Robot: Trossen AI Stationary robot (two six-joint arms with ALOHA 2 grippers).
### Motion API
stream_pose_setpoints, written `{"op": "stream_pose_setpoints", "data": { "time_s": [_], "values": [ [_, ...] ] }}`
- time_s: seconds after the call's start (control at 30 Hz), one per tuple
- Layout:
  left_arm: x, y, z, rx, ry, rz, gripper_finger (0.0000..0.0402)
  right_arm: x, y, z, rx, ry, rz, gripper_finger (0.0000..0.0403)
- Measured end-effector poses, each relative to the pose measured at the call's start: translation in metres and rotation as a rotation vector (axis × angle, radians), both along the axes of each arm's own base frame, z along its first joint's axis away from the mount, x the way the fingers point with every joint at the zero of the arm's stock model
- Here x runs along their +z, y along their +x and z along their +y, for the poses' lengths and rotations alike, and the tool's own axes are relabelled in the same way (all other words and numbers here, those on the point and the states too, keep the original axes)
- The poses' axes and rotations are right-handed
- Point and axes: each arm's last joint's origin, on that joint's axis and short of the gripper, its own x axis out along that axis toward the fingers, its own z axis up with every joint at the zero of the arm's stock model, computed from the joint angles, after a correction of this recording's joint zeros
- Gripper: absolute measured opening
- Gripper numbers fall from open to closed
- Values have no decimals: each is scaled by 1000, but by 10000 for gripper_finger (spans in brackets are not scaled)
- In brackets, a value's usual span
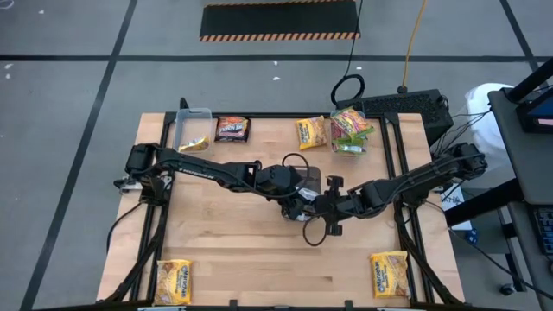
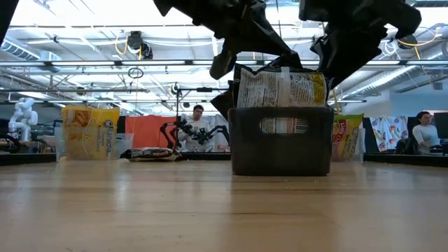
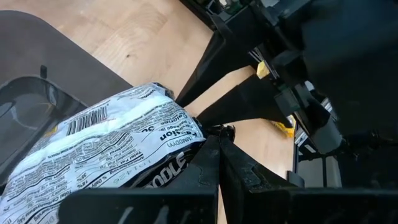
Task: Sort Maruchan noodles
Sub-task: Put the bottom black noodle pack into the black bin
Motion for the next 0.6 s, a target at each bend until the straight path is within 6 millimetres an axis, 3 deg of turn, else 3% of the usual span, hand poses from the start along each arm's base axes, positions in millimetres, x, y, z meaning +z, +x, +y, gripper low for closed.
{"op": "stream_pose_setpoints", "data": {
  "time_s": [0.27, 0.6],
  "values": [
    [0, 0, 0, -1, -1, -1, 0, -2, -1, -2, -14, -49, -1, 68],
    [0, 0, 0, -2, -2, -1, 0, -5, -1, -3, 19, -70, 4, 57]
  ]
}}
